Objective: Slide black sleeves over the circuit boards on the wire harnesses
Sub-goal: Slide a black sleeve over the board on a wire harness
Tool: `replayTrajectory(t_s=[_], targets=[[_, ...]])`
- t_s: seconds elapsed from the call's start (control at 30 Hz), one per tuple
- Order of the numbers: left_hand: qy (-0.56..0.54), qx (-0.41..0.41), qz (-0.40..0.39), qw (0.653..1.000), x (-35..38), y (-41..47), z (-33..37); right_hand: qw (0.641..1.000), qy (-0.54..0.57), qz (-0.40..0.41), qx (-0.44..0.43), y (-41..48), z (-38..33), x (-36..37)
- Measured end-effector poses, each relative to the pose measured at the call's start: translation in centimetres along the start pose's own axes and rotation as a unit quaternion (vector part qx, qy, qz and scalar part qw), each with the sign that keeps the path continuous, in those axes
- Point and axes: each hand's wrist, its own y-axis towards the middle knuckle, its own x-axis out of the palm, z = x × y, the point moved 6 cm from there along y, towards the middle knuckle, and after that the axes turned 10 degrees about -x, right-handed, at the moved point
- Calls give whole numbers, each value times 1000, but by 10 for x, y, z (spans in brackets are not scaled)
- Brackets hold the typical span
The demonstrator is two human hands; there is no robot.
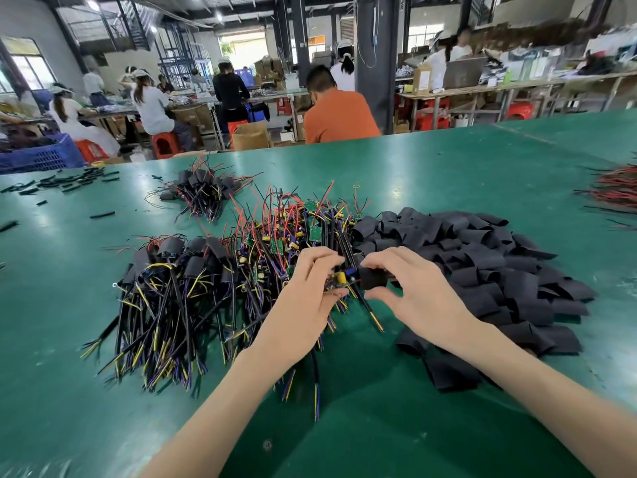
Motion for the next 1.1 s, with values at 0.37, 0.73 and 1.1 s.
replayTrajectory(t_s=[0.37,0.73,1.1], targets=[[2,-18,1,1000,-2,0,2,998,62,-6,9,0,4,-1],[-33,-15,-31,999,-2,-1,3,967,219,-45,126,-3,18,5],[-40,-52,-9,998,-2,0,-4,991,130,-22,31,-2,3,6]])
